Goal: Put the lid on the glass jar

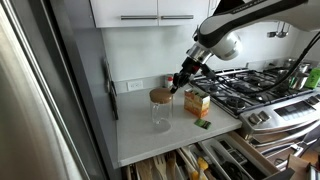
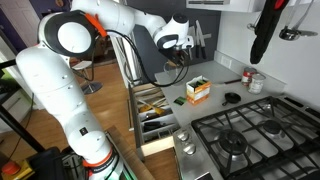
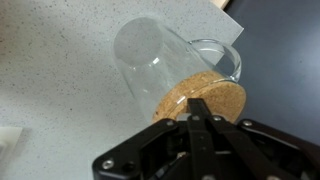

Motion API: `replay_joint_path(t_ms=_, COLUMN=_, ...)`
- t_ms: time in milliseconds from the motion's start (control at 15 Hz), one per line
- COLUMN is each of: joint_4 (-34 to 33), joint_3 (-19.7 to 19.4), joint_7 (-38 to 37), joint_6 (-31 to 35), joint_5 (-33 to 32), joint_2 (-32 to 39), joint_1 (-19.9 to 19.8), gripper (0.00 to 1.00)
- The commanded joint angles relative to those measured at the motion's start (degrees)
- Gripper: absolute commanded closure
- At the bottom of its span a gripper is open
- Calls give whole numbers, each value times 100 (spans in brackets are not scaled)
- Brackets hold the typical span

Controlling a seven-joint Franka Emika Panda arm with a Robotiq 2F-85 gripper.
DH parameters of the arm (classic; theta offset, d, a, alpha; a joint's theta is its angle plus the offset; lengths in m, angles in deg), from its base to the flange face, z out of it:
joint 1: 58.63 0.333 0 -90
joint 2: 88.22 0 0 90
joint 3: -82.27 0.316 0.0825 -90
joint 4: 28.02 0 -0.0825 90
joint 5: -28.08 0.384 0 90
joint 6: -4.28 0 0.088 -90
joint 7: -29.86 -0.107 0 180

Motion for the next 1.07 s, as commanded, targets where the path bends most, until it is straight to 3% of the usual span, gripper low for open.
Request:
replay_joint_path(t_ms=0, joint_4=-10, joint_3=24, joint_7=15, joint_6=69, joint_5=37, joint_2=-8, joint_1=-11, gripper=100)
replay_joint_path(t_ms=133, joint_4=-40, joint_3=24, joint_7=1, joint_6=87, joint_5=17, joint_2=-74, joint_1=-12, gripper=100)
replay_joint_path(t_ms=200, joint_4=-59, joint_3=21, joint_7=-24, joint_6=93, joint_5=-15, joint_2=-132, joint_1=-14, gripper=74)
replay_joint_path(t_ms=267, joint_4=-85, joint_3=16, joint_7=-35, joint_6=70, joint_5=-40, joint_2=-182, joint_1=-16, gripper=73)
replay_joint_path(t_ms=867, joint_4=-237, joint_3=-124, joint_7=-243, joint_6=-1359, joint_5=-866, joint_2=-1107, joint_1=-5, gripper=7)
replay_joint_path(t_ms=1000, joint_4=-245, joint_3=-149, joint_7=-321, joint_6=-1690, joint_5=-1030, joint_2=-1299, joint_1=14, gripper=0)
